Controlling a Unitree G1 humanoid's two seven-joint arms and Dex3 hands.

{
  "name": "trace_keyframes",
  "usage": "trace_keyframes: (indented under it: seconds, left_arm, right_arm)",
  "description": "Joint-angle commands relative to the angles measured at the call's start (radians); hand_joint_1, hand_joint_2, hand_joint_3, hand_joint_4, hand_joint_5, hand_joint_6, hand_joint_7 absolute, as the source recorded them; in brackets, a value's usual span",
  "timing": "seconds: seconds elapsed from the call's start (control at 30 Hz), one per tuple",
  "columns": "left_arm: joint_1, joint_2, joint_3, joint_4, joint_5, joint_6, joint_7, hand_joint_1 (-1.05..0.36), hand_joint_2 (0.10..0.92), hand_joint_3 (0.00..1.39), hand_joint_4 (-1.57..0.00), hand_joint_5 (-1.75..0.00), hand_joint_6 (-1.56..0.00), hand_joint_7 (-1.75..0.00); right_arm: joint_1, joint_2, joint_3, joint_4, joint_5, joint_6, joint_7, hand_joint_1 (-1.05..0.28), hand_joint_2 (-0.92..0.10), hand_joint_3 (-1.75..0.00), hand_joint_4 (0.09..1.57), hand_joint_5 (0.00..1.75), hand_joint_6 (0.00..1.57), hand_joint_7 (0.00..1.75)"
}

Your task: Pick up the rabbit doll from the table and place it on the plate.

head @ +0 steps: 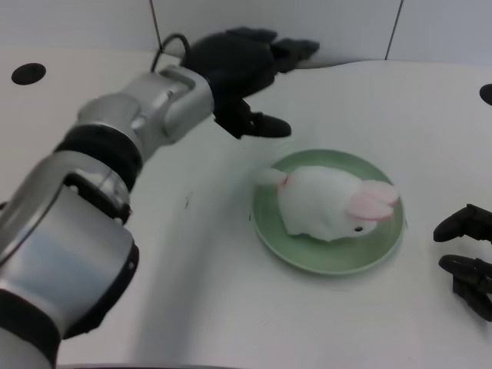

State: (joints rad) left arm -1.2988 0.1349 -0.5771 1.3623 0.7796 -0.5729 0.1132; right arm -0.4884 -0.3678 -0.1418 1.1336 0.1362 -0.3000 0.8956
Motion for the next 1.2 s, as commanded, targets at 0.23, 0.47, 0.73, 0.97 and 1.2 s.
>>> trace_keyframes:
  seconds: [0.23, 0.47, 0.73, 0.97, 1.2]
  left_arm:
    - [0.060, 0.171, 0.087, -0.025, -0.105, -0.173, -0.040, -1.05, 0.921, 0.70, -0.17, -0.09, -0.11, -0.05]
    - [0.277, 0.148, 0.441, -0.030, -0.524, -0.152, -0.343, -1.05, 0.921, 0.61, -0.31, -0.13, -0.20, -0.05]
    - [0.423, 0.046, 0.876, -0.048, -1.060, 0.325, -0.952, -1.05, 0.921, 0.62, -0.22, -0.07, -0.10, -0.01]
    - [0.577, 0.023, 1.007, -0.101, -1.219, 0.578, -1.118, -1.05, 0.921, 0.68, -0.11, -0.02, 0.00, 0.00]
    - [0.666, 0.040, 1.035, -0.159, -1.260, 0.723, -1.158, -1.05, 0.921, 0.67, -0.12, -0.03, 0.00, 0.00]
  right_arm:
    - [-0.010, -0.023, -0.011, 0.019, 0.006, 0.014, 0.038, -0.41, -0.92, -0.13, 1.35, 1.75, 0.75, 1.75]
    - [-0.015, -0.020, -0.018, 0.026, 0.010, 0.034, 0.033, -0.42, -0.92, -0.11, 1.34, 1.75, 0.58, 1.75]
    - [-0.022, -0.019, -0.008, 0.024, -0.003, 0.038, 0.031, -0.41, -0.92, -0.13, 1.36, 1.75, 0.83, 1.75]
    - [-0.016, -0.025, 0.008, 0.016, -0.023, 0.009, 0.003, -0.41, -0.92, -0.15, 1.43, 1.75, 0.95, 1.75]
    - [-0.028, -0.024, -0.010, 0.031, 0.001, 0.054, 0.034, -0.39, -0.92, -0.11, 1.42, 1.75, 0.80, 1.75]
